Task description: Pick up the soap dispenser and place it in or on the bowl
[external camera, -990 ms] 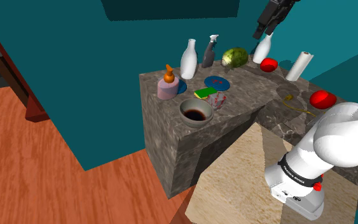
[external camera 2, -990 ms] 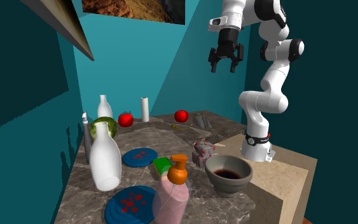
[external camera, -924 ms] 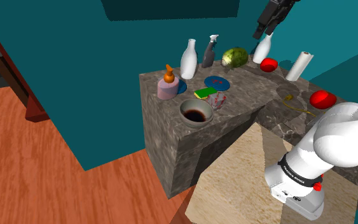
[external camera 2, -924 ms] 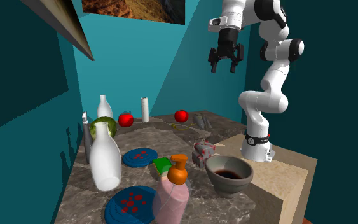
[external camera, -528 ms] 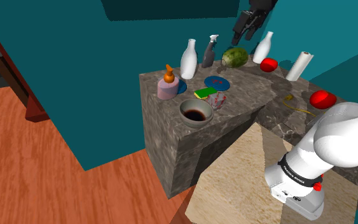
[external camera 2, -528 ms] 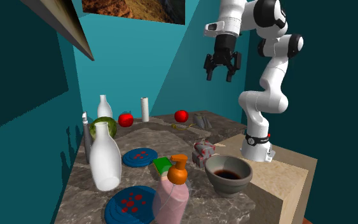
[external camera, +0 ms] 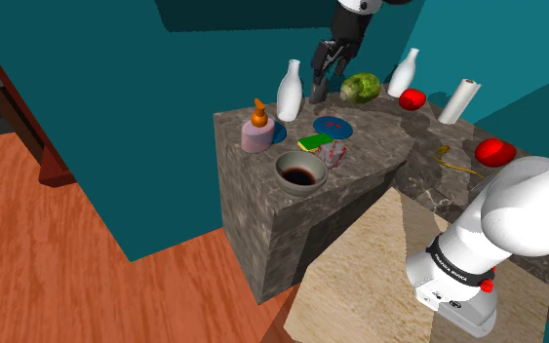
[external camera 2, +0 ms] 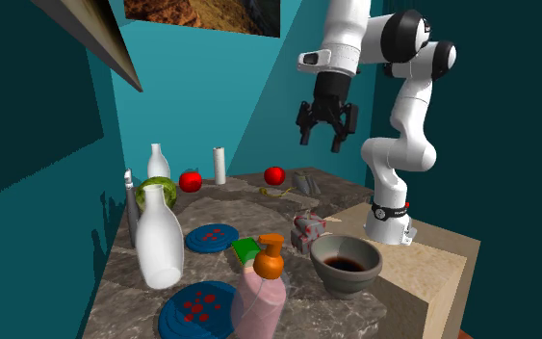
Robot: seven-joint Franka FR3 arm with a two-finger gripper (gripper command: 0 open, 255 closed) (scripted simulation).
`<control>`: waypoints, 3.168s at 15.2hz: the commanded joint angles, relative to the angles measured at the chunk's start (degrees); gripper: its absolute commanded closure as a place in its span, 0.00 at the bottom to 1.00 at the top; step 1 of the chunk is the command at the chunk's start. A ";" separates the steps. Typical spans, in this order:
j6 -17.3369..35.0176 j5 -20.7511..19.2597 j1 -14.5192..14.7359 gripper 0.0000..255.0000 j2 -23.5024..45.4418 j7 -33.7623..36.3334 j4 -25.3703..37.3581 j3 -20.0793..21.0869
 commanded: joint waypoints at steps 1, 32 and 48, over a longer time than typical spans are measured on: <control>2.54 -0.81 -0.03 0.00 4.11 1.60 1.61 1.16; 15.81 -13.96 1.58 1.00 39.35 14.98 21.62 4.91; 11.18 -12.77 1.48 1.00 37.50 13.57 24.57 5.25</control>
